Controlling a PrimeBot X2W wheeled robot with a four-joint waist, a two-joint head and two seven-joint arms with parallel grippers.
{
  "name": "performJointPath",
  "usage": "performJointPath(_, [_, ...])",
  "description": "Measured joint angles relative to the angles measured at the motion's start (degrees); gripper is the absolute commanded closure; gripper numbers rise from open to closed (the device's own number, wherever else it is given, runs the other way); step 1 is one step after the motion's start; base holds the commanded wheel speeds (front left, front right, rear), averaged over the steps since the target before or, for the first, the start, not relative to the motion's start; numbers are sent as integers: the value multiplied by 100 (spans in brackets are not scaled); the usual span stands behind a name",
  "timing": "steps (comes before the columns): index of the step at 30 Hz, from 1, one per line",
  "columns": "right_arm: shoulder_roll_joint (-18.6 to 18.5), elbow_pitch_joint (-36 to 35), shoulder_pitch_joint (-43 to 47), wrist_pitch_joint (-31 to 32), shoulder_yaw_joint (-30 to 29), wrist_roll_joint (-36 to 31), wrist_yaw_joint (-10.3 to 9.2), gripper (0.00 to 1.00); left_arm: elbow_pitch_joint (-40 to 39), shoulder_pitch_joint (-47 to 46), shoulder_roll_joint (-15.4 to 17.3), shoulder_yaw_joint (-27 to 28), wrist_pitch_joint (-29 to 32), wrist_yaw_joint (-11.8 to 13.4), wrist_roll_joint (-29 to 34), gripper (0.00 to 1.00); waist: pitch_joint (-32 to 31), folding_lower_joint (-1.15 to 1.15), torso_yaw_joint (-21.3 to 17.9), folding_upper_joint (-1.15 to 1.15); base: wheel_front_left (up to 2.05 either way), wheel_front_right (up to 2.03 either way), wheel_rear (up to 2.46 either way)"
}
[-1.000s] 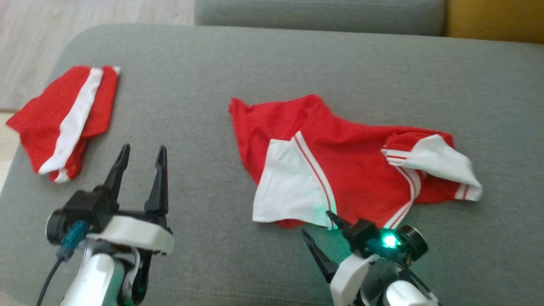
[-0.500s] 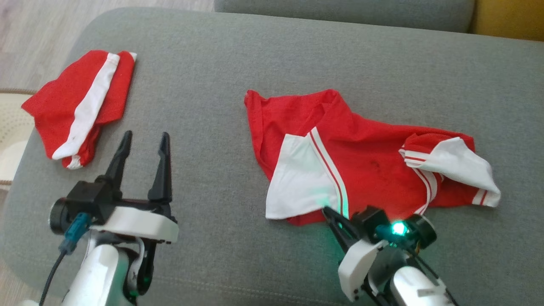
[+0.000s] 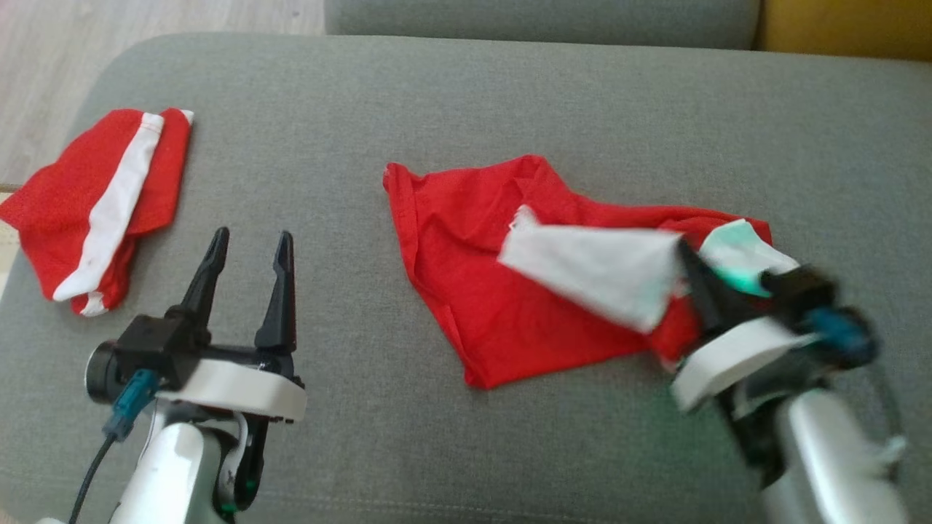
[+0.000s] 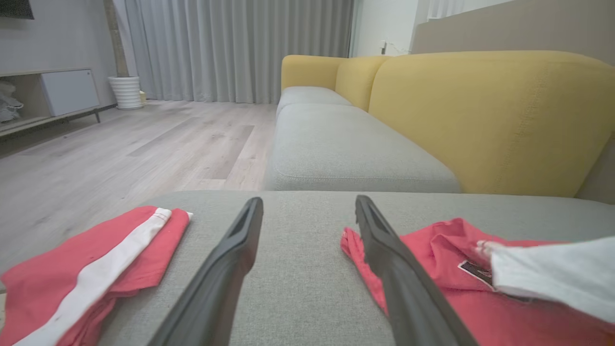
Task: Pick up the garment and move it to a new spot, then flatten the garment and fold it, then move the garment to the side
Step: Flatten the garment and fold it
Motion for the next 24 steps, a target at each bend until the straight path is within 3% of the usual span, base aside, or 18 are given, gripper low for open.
performJointPath(9, [77, 784, -1008, 143, -1639, 731, 0, 100, 19, -104, -55, -10, 0, -159, 93, 0, 321, 0, -70, 0, 0, 0, 0])
performJointPath(15, [78, 1762, -1520, 272, -2240, 824, 0, 100, 23, -346, -157, -5, 0, -260, 151, 0, 599, 1, -51, 0, 0, 0, 0])
performJointPath(16, [82, 1874, -1582, 259, -2287, 799, 0, 75, 26, -361, -176, -4, 0, -263, 156, 0, 629, 1, -52, 0, 0, 0, 0])
performJointPath(17, [82, 1967, -1627, 247, -2312, 768, 0, 21, 35, -364, -187, -3, 0, -282, 159, 0, 650, 1, -57, 0, 0, 0, 0])
performJointPath(18, [82, 2057, -1664, 218, -2319, 786, 0, 0, 51, -364, -192, -1, 0, -305, 169, 0, 661, 1, -67, 0, 0, 0, 0])
performJointPath(24, [90, 2089, -1680, -364, -2265, 477, 0, 0, 84, -355, -197, 58, 0, -335, 237, 0, 594, 0, -193, 0, 0, 0, 0])
